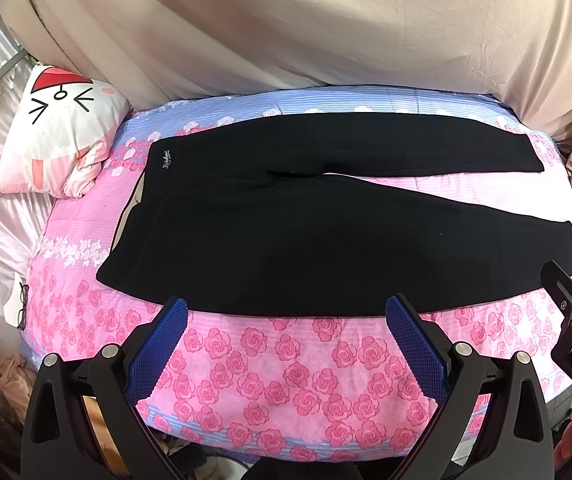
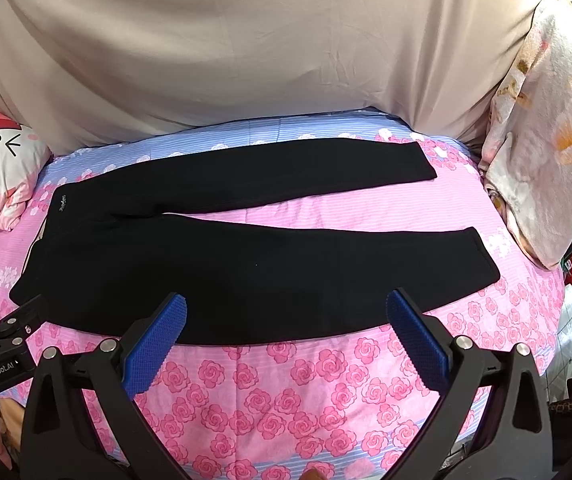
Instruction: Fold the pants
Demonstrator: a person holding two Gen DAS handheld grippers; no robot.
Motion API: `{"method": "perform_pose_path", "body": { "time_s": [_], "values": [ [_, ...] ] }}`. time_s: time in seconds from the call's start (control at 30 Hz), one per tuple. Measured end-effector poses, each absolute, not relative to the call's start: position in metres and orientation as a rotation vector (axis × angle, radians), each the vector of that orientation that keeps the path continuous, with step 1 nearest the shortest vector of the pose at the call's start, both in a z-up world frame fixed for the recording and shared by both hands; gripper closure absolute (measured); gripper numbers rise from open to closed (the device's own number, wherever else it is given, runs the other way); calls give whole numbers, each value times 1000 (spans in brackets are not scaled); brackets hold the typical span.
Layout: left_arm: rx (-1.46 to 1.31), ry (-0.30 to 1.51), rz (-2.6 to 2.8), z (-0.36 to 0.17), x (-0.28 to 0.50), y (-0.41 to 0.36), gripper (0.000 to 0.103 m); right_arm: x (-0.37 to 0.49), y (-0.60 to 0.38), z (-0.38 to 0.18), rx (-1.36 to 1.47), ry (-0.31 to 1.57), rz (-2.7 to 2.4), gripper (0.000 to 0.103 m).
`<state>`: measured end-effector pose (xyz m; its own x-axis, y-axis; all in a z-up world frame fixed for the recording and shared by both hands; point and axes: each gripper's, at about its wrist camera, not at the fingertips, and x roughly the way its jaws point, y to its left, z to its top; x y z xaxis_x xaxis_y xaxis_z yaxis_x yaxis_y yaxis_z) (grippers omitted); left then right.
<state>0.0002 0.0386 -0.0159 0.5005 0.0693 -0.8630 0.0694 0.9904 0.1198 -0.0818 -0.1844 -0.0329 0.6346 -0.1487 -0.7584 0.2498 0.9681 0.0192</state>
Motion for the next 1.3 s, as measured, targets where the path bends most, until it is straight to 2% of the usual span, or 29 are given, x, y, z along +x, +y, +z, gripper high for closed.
{"method": "perform_pose_path", "body": {
  "time_s": [1.13,1.3],
  "values": [
    [149,1058,5,-15,10,36,5,-69,-189,-37,127,866,-211,5],
    [93,1040,-24,-24,40,60,5,-43,-214,-49,48,843,-188,5]
  ]
}}
